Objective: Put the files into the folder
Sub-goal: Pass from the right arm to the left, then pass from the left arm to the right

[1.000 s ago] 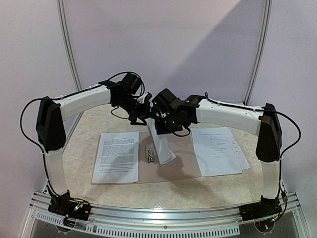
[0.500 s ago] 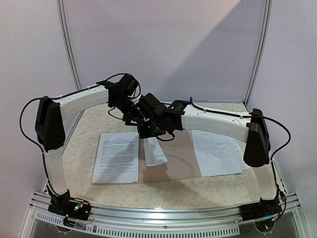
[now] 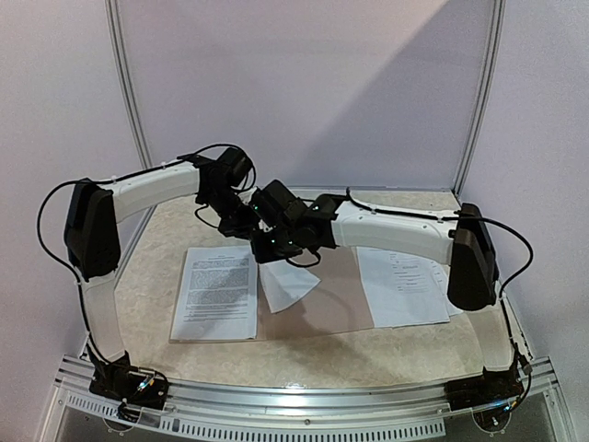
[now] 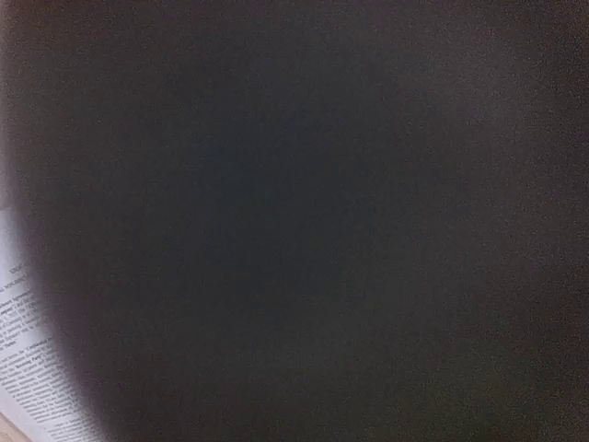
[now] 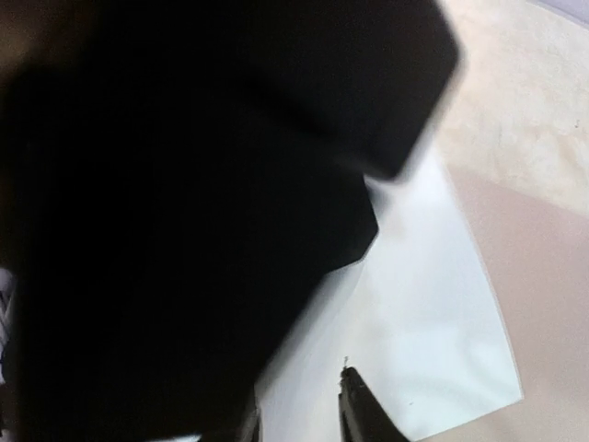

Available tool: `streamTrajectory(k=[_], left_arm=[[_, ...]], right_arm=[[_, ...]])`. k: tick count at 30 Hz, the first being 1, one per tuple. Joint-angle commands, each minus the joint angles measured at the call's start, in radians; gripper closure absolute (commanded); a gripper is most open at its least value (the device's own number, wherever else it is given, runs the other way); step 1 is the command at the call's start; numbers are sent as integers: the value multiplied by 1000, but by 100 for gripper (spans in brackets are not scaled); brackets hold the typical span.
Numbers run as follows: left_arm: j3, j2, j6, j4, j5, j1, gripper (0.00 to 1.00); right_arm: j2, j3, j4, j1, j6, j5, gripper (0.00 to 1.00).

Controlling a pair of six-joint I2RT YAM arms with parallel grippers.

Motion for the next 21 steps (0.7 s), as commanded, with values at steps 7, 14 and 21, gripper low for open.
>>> streamTrajectory(k=[7, 14, 21], left_arm=[[108, -148, 749, -237, -6, -46, 100], [200, -278, 1082, -447, 33, -140, 100], [356, -304, 1098, -637, 95, -189, 100]], right_arm=[[-562, -574, 452, -95, -203, -378, 14], [-827, -901, 648, -235, -187, -454, 3], [-789, -941, 828, -239, -281, -536, 3]])
